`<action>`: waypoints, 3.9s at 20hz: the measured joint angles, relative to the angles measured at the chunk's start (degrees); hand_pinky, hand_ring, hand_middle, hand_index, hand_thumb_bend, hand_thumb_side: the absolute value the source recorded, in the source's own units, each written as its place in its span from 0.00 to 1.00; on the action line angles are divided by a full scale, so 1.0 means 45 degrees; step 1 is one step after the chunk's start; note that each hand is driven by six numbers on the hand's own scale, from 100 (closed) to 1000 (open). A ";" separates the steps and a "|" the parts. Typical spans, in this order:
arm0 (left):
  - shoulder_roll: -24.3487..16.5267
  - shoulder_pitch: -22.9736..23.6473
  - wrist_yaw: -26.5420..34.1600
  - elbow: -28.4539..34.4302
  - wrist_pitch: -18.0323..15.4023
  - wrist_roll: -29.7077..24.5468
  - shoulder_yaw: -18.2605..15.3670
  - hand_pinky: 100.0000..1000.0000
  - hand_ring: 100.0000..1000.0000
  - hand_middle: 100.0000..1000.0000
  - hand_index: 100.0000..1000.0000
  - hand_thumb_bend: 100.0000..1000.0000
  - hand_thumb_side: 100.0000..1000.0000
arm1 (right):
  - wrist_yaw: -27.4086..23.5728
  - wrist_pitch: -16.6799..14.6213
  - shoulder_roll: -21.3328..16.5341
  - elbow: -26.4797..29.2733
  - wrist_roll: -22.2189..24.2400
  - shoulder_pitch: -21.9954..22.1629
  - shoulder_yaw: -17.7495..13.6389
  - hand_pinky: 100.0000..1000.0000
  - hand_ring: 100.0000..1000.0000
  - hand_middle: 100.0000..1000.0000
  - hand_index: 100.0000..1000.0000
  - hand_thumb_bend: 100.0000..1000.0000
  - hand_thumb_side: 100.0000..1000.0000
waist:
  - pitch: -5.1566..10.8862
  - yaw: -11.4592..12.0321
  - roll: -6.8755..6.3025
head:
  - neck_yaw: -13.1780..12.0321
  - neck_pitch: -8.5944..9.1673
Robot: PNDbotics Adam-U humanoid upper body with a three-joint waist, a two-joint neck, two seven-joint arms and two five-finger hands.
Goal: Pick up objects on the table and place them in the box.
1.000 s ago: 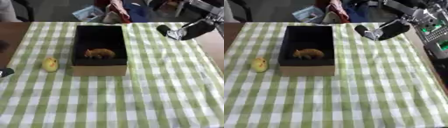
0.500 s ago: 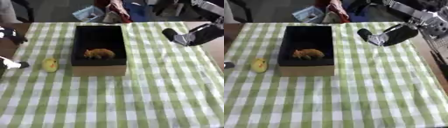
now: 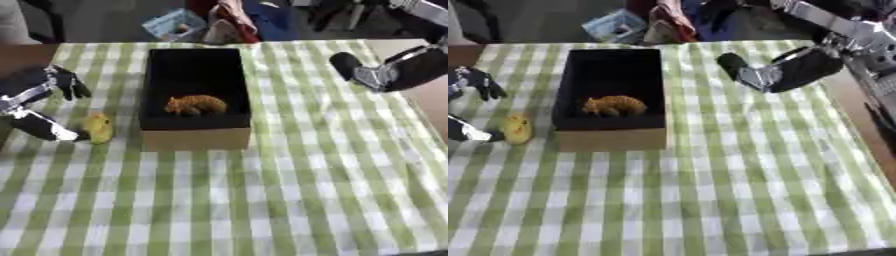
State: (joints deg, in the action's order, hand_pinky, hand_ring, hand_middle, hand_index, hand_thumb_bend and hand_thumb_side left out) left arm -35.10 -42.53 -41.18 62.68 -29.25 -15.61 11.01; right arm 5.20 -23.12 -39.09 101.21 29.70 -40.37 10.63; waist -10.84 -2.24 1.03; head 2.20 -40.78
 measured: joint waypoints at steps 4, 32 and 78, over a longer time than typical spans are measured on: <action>0.0311 -0.0095 -0.0971 -0.0183 -0.0020 0.0569 0.0031 0.61 0.47 0.47 0.66 0.60 0.14 | -0.0041 0.0006 0.0019 0.0007 -0.0003 0.0020 -0.0003 0.73 0.65 0.68 0.84 0.03 0.31 | -0.0059 -0.0066 0.0028 | -0.0050 -0.0040; -0.0719 -0.1007 0.0066 0.1790 0.0428 0.2237 -0.0204 0.44 0.23 0.22 0.46 0.18 0.00 | -0.0341 0.0057 0.0114 0.0159 0.0593 0.0251 0.0333 0.73 0.62 0.64 0.81 0.00 0.40 | -0.0073 -0.0619 -0.0079 | -0.0222 -0.0098; -0.1649 0.2174 0.5974 0.7105 0.1187 0.0171 -0.0528 0.62 0.41 0.42 0.64 0.17 0.00 | -0.1072 0.0228 0.0287 0.0079 0.2515 0.0627 0.1481 0.72 0.61 0.63 0.78 0.00 0.48 | -0.0021 -0.0668 0.0030 | -0.0251 0.0228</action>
State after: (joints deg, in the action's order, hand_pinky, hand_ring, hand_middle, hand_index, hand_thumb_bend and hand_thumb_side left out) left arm -42.52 -32.75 -14.30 94.65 -23.91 -14.84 8.63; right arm 0.38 -22.10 -37.80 101.56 41.02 -37.55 17.29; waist -10.93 -5.24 1.16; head 1.07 -39.75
